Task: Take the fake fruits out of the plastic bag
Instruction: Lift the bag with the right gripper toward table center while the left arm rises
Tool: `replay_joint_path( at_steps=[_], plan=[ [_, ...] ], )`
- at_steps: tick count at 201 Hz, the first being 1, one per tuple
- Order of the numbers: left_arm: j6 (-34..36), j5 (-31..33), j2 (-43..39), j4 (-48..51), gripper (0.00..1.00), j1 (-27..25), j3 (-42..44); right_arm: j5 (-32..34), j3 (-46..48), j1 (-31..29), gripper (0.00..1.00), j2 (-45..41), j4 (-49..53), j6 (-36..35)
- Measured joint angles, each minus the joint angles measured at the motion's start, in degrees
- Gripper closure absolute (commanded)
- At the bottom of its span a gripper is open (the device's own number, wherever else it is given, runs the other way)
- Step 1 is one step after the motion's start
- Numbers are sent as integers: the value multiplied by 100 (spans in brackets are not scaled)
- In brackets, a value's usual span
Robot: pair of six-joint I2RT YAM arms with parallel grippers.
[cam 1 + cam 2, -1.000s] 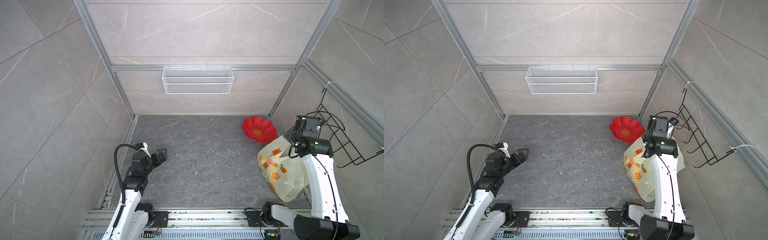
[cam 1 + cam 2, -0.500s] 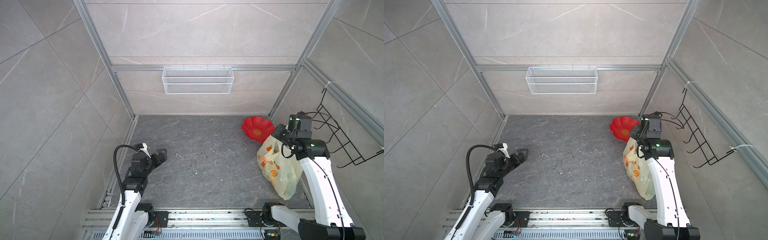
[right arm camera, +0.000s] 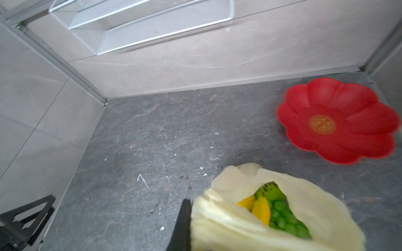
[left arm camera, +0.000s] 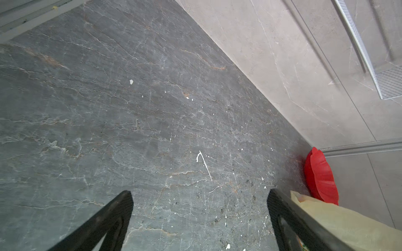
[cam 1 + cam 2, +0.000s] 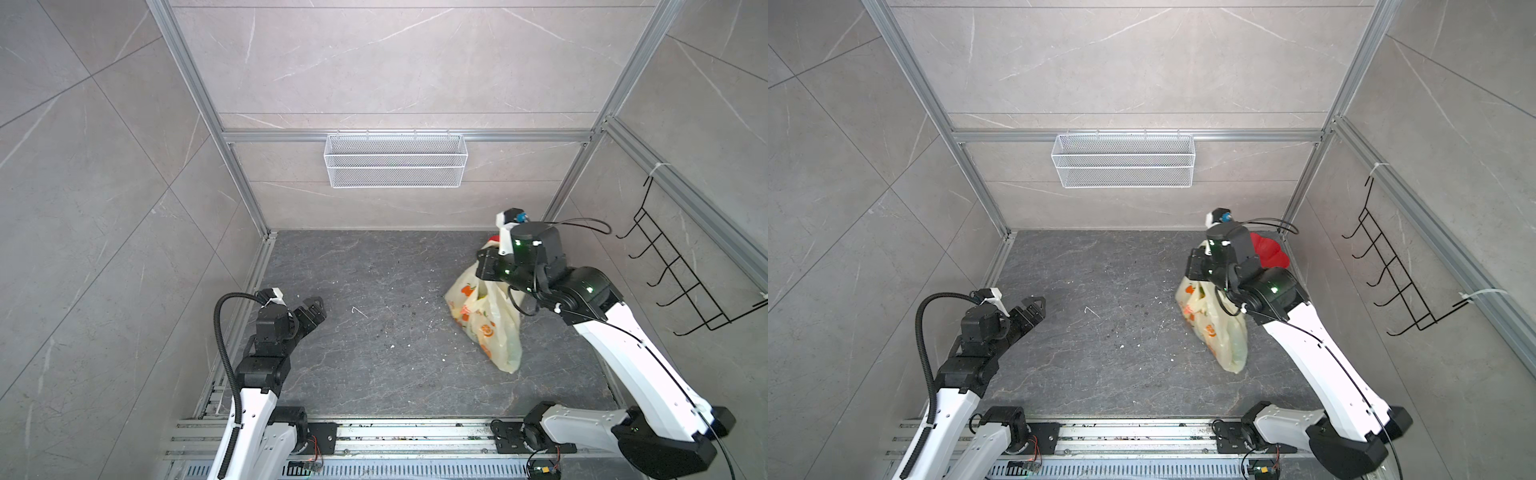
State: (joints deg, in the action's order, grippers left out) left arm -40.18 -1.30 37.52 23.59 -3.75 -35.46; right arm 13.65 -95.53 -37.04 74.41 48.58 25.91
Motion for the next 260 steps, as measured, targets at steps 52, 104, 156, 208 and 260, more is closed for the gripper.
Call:
replay_joint_path(
  at_steps=[52, 104, 156, 208, 260],
  plan=[
    [-15, 306, -356, 562, 0, 0, -92, 175, -2100, -1506, 100, 2085, 59, -684],
    [33, 442, -658, 1102, 0, 0, -424, 407, -2776, -2347, 100, 3086, 61, -1080],
    [144, 236, -428, 1451, 0, 0, -664, 415, -2245, -2393, 39, 3001, -90, -977],
    [597, 9, 306, 1971, 0, 2, -1775, 400, -1462, -2455, 19, 1827, -238, -621],
    [1104, -387, 855, 2647, 3, 2, -3250, 868, -772, -2522, 18, 890, -520, -94]
  ],
)
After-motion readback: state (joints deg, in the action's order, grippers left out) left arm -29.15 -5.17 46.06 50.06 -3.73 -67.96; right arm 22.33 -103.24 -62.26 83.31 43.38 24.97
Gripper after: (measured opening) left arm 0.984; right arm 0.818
